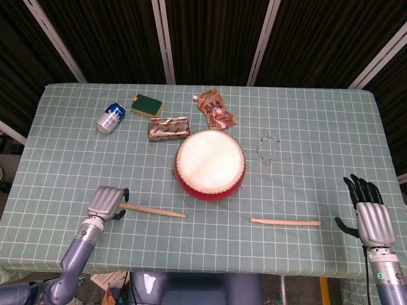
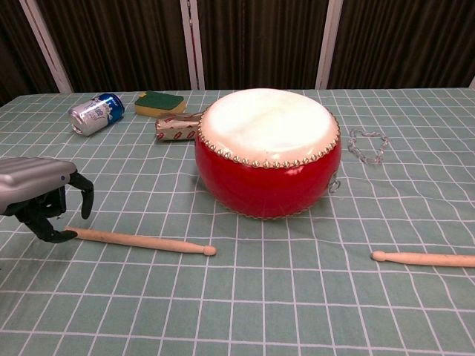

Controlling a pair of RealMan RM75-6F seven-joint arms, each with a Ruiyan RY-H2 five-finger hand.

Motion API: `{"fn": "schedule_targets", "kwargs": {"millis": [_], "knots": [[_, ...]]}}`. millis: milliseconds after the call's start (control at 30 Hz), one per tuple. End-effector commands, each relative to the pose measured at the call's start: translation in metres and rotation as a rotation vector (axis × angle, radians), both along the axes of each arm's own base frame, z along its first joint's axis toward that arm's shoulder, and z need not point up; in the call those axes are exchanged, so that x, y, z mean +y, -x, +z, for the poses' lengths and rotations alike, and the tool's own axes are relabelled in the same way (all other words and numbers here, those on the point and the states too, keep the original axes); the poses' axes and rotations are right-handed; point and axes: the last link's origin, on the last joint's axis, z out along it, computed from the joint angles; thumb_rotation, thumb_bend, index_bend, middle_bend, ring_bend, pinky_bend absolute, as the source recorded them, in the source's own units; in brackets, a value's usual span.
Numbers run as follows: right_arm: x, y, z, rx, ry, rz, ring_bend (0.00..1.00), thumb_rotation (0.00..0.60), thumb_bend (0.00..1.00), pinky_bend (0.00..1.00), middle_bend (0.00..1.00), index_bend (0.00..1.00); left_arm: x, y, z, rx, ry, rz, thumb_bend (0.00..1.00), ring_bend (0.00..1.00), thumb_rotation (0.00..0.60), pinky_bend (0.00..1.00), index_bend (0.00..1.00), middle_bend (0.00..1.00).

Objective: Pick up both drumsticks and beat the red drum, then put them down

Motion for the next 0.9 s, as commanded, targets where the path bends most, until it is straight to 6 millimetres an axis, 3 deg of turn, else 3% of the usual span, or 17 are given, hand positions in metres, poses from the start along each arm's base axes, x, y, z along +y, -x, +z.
{"fn": "schedule_targets", "kwargs": {"millis": [33, 600, 733, 900], "knots": [[0.0, 0.0, 0.0, -0.002, -0.001, 0.0, 0.0, 0.6, 0.28, 0.06, 0.0, 0.0, 0.002, -0.004, -0.01, 0.012, 0.01, -0.001, 0.27, 1.0, 0.6, 1.0, 0.46, 1.0], [0.0, 0.0, 0.0, -0.012, -0.004, -0.001, 0.0, 0.6, 0.28, 0.06, 0.0, 0.0, 0.009, -0.017, -0.039, 0.029, 0.027, -0.001, 0.28, 1.0, 0.6, 1.0, 0.52, 1.0], [0.0, 0.0, 0.0, -0.011, -0.004, -0.001, 0.0, 0.6, 0.28, 0.06, 0.0, 0.0, 0.007, -0.018, -0.044, 0.037, 0.039, -0.002, 0.33, 1.0, 0.6, 1.0, 0.56, 1.0], [0.0, 0.0, 0.0, -0.012, -0.005, -0.002, 0.0, 0.6, 0.28, 0.06, 0.0, 0.0, 0.004, -0.016, -0.045, 0.045, 0.044, 0.004, 0.45, 1.0, 0.6, 1.0, 0.71, 1.0]]}}
